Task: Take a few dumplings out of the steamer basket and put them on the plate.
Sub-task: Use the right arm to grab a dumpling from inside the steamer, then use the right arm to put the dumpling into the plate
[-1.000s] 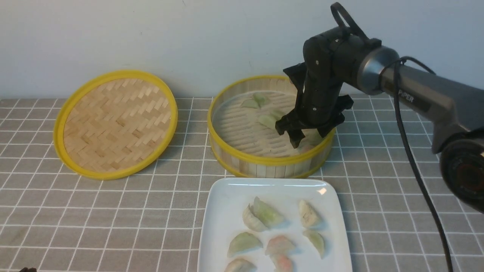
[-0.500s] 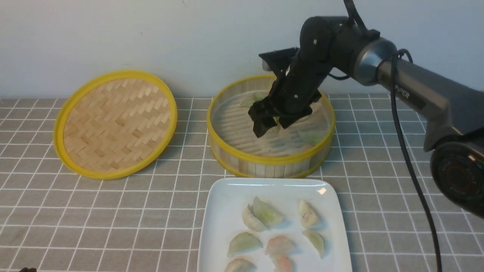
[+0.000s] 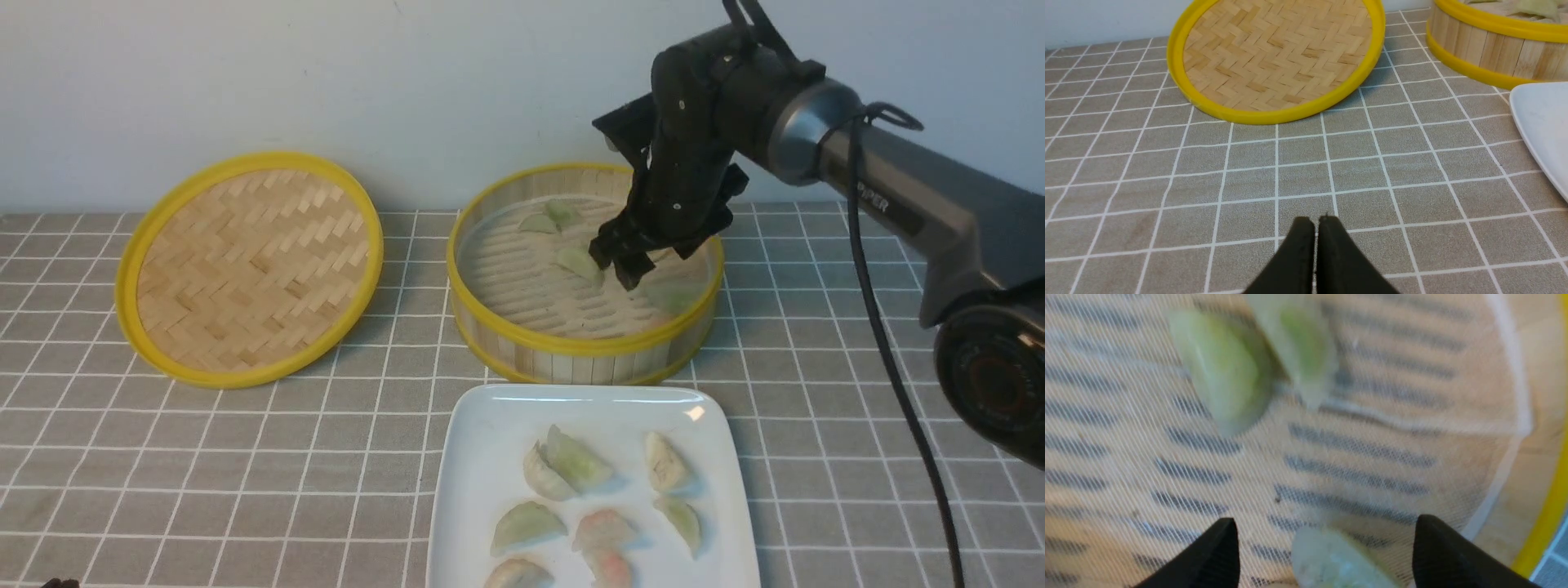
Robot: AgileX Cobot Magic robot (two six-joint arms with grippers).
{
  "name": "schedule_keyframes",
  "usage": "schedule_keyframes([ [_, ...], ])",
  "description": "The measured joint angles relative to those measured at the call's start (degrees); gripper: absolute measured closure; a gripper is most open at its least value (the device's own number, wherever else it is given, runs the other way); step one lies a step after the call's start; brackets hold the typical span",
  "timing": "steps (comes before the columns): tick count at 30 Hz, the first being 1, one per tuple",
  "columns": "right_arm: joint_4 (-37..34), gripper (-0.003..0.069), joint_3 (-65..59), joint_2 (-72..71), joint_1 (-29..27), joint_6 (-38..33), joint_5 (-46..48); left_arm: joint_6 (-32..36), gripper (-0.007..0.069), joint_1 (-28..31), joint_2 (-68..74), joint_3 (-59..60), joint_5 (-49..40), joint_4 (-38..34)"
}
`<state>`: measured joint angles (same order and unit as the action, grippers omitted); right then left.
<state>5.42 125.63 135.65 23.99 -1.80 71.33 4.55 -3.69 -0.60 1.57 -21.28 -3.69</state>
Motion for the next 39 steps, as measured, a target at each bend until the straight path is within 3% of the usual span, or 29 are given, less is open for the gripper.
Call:
schedule_keyframes([
  [10, 4.83, 0.0170, -1.29, 2.98, 0.00, -1.31, -0.53, 0.00, 0.0629, 0.00, 0.00, 0.00, 0.00, 0.00],
  [12, 4.69, 0.0212, -1.29, 2.98, 0.00, -0.83, -0.60, 0.00, 0.0629, 0.00, 0.00, 0.00, 0.00, 0.00],
  [15, 3.76, 0.0417, -1.19, 3.03, 0.00, -0.14, -1.49, 0.00, 0.0629, 0.00, 0.00, 0.00, 0.00, 0.00],
  [16, 3.59, 0.0425, -1.13, 2.97, 0.00, -0.03, -1.49, 0.00, 0.0629, 0.00, 0.00, 0.00, 0.00, 0.00],
  [29, 1.09, 0.0426, -1.31, -7.29, 0.00, 0.92, -0.29, 0.00, 0.0629, 0.00, 0.00, 0.00, 0.00, 0.00],
  [39, -11.87, 0.0426, -8.07, -23.22, 0.10, -0.12, 0.24, 0.00, 0.0629, 0.00, 0.00, 0.00, 0.00, 0.00],
])
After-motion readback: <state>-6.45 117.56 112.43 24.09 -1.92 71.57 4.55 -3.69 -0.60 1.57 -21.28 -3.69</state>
